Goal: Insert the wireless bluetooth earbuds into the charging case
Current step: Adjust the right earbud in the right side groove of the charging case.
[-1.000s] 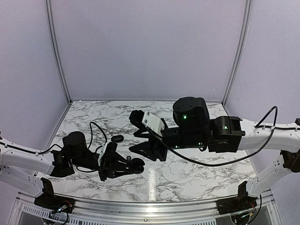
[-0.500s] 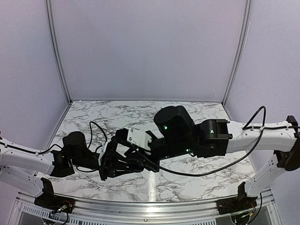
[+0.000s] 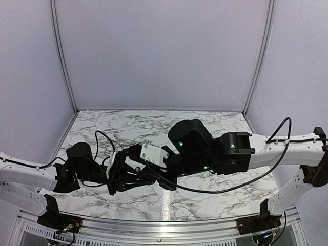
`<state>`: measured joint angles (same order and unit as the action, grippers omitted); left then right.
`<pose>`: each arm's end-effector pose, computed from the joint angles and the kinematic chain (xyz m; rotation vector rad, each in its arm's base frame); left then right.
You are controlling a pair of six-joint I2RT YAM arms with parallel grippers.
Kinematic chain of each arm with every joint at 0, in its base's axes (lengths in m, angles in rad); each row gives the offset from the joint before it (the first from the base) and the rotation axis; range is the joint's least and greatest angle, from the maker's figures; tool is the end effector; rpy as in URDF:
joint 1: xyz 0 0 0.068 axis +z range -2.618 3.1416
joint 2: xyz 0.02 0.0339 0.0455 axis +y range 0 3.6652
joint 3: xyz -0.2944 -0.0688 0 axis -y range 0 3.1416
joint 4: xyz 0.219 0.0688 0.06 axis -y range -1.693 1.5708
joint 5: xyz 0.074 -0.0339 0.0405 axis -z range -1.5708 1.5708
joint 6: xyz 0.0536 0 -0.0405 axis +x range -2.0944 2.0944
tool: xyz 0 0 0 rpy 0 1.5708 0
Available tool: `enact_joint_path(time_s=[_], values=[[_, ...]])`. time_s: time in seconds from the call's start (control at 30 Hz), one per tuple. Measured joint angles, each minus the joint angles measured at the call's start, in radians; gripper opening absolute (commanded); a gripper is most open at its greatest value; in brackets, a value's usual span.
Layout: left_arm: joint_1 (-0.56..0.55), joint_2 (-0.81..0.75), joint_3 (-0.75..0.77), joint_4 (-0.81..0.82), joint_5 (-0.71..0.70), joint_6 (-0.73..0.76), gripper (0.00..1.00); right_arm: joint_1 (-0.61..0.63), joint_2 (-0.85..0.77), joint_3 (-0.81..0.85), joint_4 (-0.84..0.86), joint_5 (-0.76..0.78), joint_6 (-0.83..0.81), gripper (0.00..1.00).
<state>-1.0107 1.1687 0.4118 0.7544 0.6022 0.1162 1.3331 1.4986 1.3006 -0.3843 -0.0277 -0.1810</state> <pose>0.0929 -0.2054 0.2774 1.2919 1.1036 -1.1546 0.0767 0.3229 0.3527 -1.5478 1.6138 0.6823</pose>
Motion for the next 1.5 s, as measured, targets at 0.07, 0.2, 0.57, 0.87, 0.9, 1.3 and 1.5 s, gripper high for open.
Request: enact_joint_path(time_s=[0.07, 0.2, 0.57, 0.87, 0.9, 1.3, 1.5], values=[[0.005, -0.001, 0.0, 0.0, -0.003, 0.0, 0.0, 0.0, -0.008, -0.011, -0.003, -0.004, 0.005, 0.04], [0.01, -0.001, 0.0, 0.002, -0.002, 0.001, 0.0, 0.0, -0.017, -0.03, -0.022, -0.029, 0.009, 0.05], [0.01, 0.009, 0.0, -0.045, -0.013, 0.044, 0.0, 0.0, -0.025, -0.006, -0.073, 0.035, 0.025, 0.22], [0.009, 0.009, 0.001, -0.105, -0.084, 0.09, 0.0, -0.001, 0.032, 0.108, -0.145, 0.136, 0.053, 0.23], [0.009, 0.009, 0.001, -0.109, -0.092, 0.094, 0.0, -0.001, 0.04, 0.113, -0.152, 0.138, 0.055, 0.22], [0.002, 0.008, 0.001, -0.154, -0.16, 0.123, 0.0, -0.003, 0.143, 0.151, -0.219, 0.163, 0.087, 0.23], [-0.004, 0.008, 0.002, -0.154, -0.179, 0.135, 0.0, -0.013, 0.162, 0.176, -0.23, 0.17, 0.108, 0.23]])
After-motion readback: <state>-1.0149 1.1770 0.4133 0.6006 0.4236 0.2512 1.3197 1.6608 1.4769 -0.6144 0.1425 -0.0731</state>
